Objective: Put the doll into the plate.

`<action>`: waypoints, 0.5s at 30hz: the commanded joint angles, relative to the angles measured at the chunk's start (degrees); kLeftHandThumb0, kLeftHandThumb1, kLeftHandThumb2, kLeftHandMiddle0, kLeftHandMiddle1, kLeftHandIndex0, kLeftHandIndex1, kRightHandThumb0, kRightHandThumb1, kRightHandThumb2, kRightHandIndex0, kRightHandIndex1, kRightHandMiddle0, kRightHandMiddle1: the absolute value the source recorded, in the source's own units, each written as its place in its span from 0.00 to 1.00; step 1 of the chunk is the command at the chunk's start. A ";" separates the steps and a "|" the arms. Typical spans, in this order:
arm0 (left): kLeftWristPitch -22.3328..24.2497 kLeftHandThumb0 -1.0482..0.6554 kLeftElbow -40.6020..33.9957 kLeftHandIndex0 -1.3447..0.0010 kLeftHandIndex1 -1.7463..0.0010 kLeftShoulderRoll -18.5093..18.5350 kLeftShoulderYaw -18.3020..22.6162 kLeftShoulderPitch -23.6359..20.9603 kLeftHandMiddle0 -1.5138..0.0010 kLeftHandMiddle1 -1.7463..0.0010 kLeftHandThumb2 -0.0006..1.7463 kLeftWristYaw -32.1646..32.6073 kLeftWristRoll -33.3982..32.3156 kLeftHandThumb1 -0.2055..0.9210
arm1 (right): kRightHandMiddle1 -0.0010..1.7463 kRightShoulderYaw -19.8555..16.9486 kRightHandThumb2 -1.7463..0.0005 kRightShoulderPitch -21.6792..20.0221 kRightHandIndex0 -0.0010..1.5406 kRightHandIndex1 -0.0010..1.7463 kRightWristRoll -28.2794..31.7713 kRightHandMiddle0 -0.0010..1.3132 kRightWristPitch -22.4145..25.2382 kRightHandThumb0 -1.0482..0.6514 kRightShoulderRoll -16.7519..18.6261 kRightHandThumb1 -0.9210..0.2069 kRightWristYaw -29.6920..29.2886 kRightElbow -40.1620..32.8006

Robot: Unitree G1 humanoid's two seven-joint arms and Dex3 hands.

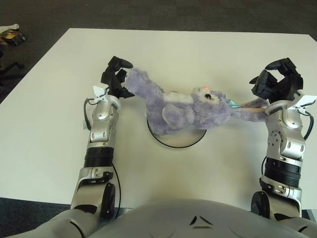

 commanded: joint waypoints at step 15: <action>-0.80 0.61 0.86 0.64 0.00 -0.04 -0.17 -0.91 0.67 0.00 0.76 0.26 0.49 0.46 | 1.00 -6.12 0.19 -1.77 0.57 0.81 1.65 0.40 -3.57 0.62 -3.51 0.69 0.90 8.05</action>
